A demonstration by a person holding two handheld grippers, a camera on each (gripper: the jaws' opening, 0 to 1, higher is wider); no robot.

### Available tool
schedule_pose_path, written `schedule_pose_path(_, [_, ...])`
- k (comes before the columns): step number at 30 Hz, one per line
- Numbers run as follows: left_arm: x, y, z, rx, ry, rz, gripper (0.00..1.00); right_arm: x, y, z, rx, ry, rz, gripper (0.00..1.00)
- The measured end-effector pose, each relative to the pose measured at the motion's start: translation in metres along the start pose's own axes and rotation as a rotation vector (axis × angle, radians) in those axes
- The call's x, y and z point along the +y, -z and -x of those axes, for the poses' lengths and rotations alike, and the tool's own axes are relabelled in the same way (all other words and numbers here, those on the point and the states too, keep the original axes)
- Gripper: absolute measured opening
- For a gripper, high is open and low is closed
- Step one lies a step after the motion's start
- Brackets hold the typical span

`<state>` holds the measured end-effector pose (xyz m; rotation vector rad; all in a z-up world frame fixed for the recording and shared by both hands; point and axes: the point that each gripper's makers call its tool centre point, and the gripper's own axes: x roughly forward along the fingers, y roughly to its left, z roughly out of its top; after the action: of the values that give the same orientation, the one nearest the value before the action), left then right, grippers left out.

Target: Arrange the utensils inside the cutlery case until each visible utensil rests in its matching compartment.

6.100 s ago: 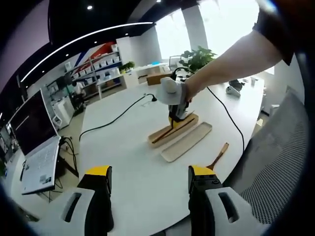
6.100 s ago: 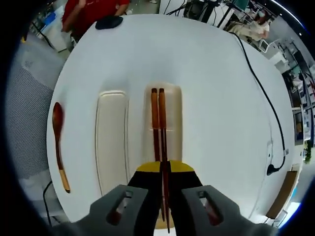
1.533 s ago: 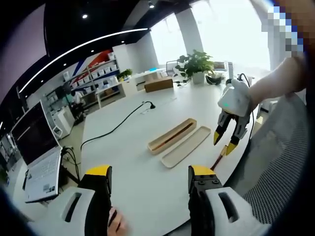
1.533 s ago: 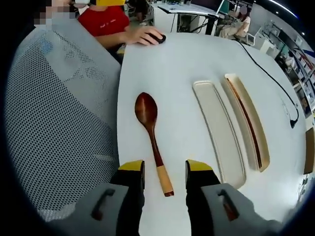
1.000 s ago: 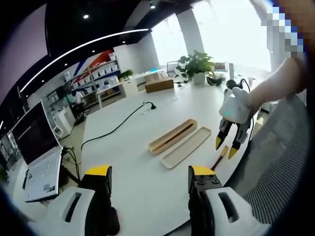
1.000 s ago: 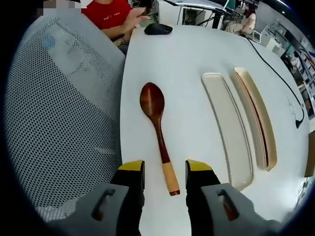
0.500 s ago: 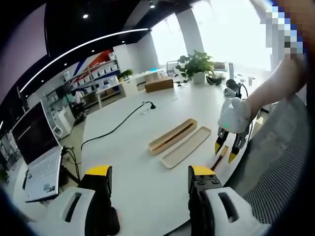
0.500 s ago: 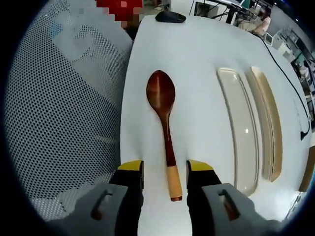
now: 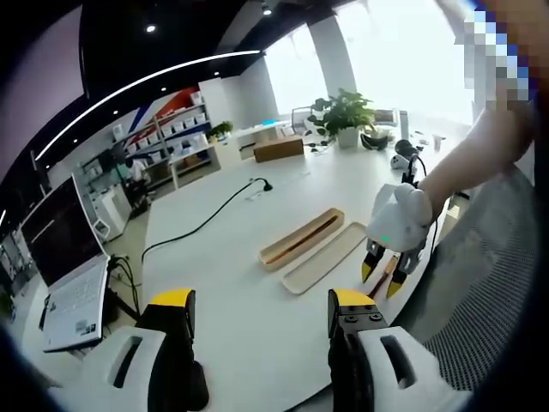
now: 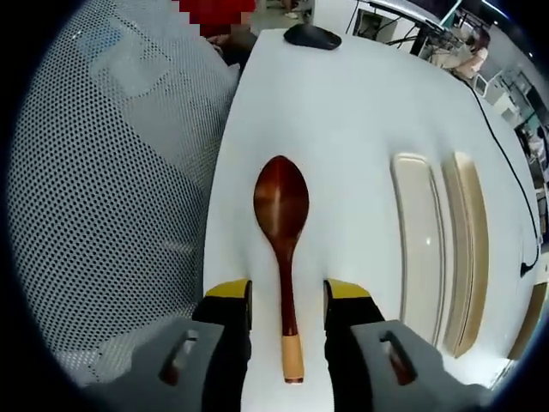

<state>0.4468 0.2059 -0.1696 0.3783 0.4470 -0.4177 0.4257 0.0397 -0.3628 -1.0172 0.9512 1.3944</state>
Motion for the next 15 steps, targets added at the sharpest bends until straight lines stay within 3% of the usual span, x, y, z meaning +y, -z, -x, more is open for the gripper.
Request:
schedule_pose_path(5, [0.0000,0.0005,-0.0004,0.002,0.001,-0.001,0.65,-0.0001,-0.0046,-0.0016,-0.026,-0.009,0.030,0.30])
schedule_pose_path(15, [-0.0003,0.0011,-0.0011,0.010,-0.001,-0.018,0.65,-0.0092,-0.0054,-0.0037,0.061,-0.005,0.014,0.20])
